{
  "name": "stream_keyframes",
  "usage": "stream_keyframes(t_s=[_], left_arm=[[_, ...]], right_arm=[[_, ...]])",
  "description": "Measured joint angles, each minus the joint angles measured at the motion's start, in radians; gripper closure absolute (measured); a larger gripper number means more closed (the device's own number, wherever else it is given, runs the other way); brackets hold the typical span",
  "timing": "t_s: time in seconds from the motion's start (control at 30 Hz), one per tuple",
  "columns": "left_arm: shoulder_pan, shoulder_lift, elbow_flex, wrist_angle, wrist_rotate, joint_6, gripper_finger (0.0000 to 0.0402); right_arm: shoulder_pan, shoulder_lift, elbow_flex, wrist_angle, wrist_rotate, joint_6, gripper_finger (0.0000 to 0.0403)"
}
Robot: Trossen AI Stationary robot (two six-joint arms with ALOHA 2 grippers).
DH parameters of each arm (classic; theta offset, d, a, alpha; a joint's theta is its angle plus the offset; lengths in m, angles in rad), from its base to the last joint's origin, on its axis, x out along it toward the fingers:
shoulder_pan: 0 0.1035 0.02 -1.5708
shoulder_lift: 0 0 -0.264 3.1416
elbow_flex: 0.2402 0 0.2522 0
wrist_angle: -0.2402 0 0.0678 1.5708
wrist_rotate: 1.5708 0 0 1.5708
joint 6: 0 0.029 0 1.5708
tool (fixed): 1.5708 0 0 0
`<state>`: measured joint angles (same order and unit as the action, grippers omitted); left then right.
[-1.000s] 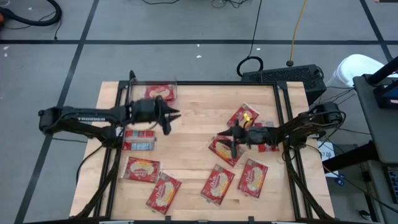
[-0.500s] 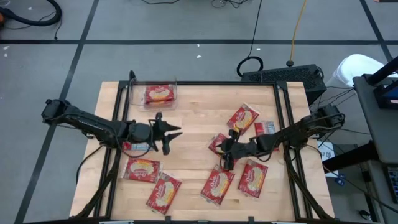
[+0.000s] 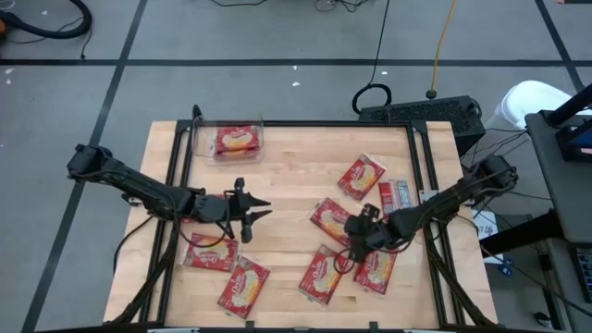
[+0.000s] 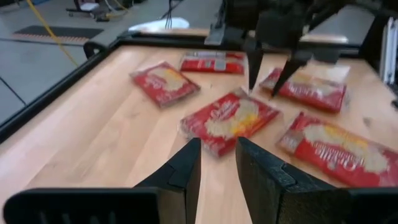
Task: Sort popcorn bags into baskets
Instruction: Put the red popcorn bag into the transparent bin
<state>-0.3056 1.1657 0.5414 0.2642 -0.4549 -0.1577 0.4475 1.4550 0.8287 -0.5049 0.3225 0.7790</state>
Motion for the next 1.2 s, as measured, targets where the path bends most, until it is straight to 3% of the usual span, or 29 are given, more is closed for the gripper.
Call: stream_keyframes(t_s=[0.37, 0.73, 1.2], left_arm=[[0.004, 0.054, 0.000, 0.052, -0.001, -0.015, 0.0295], [-0.014, 0.061, 0.000, 0.056, 0.001, -0.026, 0.0295], [0.015, 0.061, 0.000, 0.055, 0.004, 0.047, 0.0295]], right_arm=[[0.033, -0.101, -0.015, -0.180, 0.074, 0.220, 0.0156], [0.072, -0.109, -0.178, -0.016, 0.070, 0.196, 0.0151], [0.024, -0.109, -0.261, 0.111, 0.125, 0.183, 0.0151]])
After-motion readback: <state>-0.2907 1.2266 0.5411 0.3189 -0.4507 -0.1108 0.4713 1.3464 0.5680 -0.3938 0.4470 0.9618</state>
